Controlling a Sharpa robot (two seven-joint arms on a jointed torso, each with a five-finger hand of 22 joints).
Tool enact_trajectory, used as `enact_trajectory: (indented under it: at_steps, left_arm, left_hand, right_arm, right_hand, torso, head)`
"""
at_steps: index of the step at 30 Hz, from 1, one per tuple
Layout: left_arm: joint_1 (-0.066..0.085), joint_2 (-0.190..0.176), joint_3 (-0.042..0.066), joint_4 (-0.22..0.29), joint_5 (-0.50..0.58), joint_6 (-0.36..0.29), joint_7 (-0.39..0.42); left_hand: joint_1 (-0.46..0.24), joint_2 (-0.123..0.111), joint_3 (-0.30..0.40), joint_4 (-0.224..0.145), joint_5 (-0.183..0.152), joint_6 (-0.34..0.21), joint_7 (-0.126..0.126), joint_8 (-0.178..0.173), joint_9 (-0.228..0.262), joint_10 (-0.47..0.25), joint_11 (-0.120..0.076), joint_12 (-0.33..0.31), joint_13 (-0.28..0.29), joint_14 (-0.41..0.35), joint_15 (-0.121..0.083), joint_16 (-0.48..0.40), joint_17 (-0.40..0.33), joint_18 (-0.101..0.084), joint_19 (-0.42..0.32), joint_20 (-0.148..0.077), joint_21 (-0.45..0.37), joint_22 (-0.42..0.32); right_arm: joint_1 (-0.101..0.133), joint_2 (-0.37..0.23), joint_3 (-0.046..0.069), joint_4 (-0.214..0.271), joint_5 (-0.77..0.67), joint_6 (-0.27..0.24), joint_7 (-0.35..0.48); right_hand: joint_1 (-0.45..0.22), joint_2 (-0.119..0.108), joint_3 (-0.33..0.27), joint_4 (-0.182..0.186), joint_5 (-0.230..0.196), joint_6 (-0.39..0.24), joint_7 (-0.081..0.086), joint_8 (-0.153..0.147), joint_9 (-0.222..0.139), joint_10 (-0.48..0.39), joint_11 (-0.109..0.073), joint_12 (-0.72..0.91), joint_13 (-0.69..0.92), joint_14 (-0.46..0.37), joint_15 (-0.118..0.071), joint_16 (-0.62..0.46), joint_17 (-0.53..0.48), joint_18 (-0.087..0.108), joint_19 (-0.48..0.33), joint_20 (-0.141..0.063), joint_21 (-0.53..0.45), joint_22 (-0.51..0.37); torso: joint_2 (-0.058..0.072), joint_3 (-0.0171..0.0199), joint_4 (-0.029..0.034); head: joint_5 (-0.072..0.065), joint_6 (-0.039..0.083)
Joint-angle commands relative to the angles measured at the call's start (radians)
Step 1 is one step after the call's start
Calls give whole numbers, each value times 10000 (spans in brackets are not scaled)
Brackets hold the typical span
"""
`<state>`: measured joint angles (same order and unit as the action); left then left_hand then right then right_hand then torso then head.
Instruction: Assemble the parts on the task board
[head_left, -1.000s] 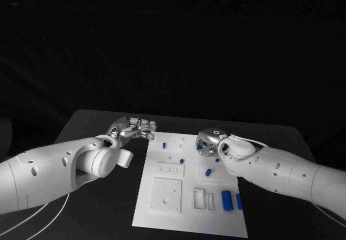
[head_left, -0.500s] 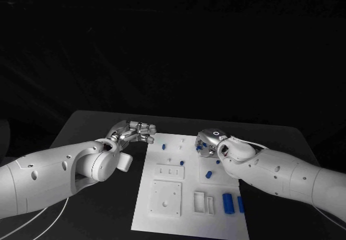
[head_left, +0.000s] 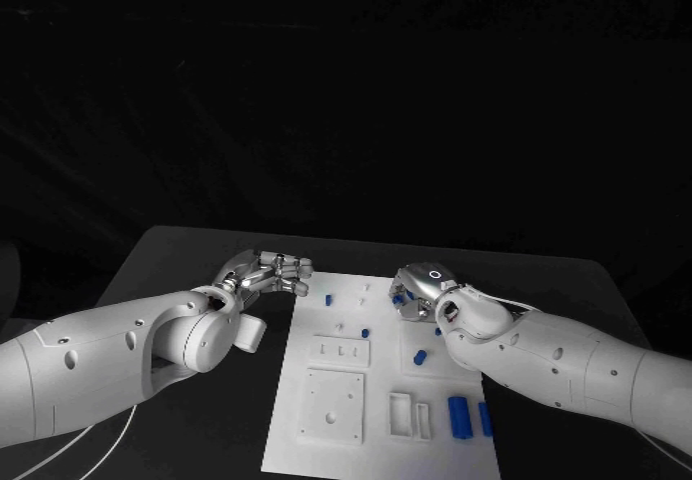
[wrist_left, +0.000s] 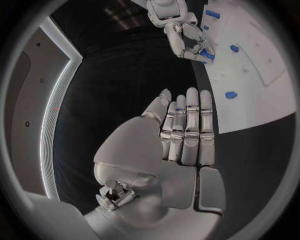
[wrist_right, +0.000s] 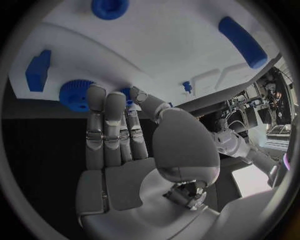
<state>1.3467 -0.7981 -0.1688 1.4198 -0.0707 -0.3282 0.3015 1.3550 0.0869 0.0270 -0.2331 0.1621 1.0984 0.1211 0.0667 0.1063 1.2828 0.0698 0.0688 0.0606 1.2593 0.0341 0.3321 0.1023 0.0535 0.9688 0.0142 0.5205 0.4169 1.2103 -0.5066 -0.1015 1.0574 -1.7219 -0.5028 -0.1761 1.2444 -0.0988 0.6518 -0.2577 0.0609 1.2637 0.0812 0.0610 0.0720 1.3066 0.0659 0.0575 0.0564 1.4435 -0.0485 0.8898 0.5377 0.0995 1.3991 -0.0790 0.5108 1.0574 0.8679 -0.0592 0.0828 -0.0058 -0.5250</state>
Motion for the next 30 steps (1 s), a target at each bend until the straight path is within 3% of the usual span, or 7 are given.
enact_trajectory:
  at_steps: [1, 5, 10, 25, 30]
  left_arm:
    - [14, 9, 10, 26, -36, -7, 123]
    - [14, 9, 10, 32, -36, -16, 123]
    - [14, 25, 10, 37, -36, -15, 121]
    - [14, 93, 11, 30, -36, -5, 117]
    - [14, 115, 11, 14, -36, -1, 118]
  left_hand:
    - [-125, -2, -27, -26, -22, -68, -16, -27, 13, -95, -7, -50, 0, -41, -1, 52, -9, 79, 68, -10, -52, -15]
    - [-125, -2, -27, -26, -22, -68, -16, -27, 13, -95, -7, -50, 0, -41, -1, 52, -9, 79, 68, -10, -52, -15]
    - [-125, -2, -27, -26, -22, -68, -16, -27, 13, -95, -7, -50, 0, -41, -1, 52, -9, 79, 68, -10, -52, -15]
    - [-125, -2, -27, -26, -22, -68, -16, -27, 13, -95, -7, -50, 0, -41, -1, 52, -9, 79, 68, -10, -52, -15]
    - [-125, -2, -27, -26, -22, -68, -16, -27, 13, -95, -7, -50, 0, -41, -1, 52, -9, 79, 68, -10, -52, -15]
  right_arm:
    - [72, 5, 9, 116, -305, -649, -423]
    - [150, 105, 19, 170, -401, -852, -592]
    - [178, 286, 23, 117, -531, -978, -761]
    - [184, 861, 24, -96, -990, -1322, -1150]
    - [178, 1004, 24, -162, -1055, -1398, -1243]
  right_hand:
    - [222, 68, 54, 36, -50, 79, -12, 27, -20, 479, -390, 11, 46, 1, -95, -37, 23, 189, 77, -16, -97, 91]
    - [251, 23, 71, 69, -53, 101, -17, 24, -23, 493, -390, 6, 46, -13, -98, -40, 39, 181, 154, -20, -218, 289]
    - [259, 10, 86, 97, -68, 108, -19, 27, -23, 493, -395, 9, 44, -2, -98, -43, 40, 177, 182, -21, -324, 417]
    - [284, -65, 139, 147, -79, 141, -27, 26, -30, 504, -399, 8, 42, 1, -99, -48, 34, 171, 252, -23, -478, 638]
    - [291, -79, 158, 160, -74, 144, -29, 26, -30, 506, -398, 8, 42, 2, -102, -49, 32, 173, 283, -24, -554, 726]
  torso:
    - [46, -10, -2]
    - [78, -9, 6]
    - [106, -16, 25]
    - [170, -11, 46]
    - [176, -33, 71]
  head:
    - [11, 95]
    - [20, 221]
    - [42, 290]
    - [151, 354]
    - [170, 360]
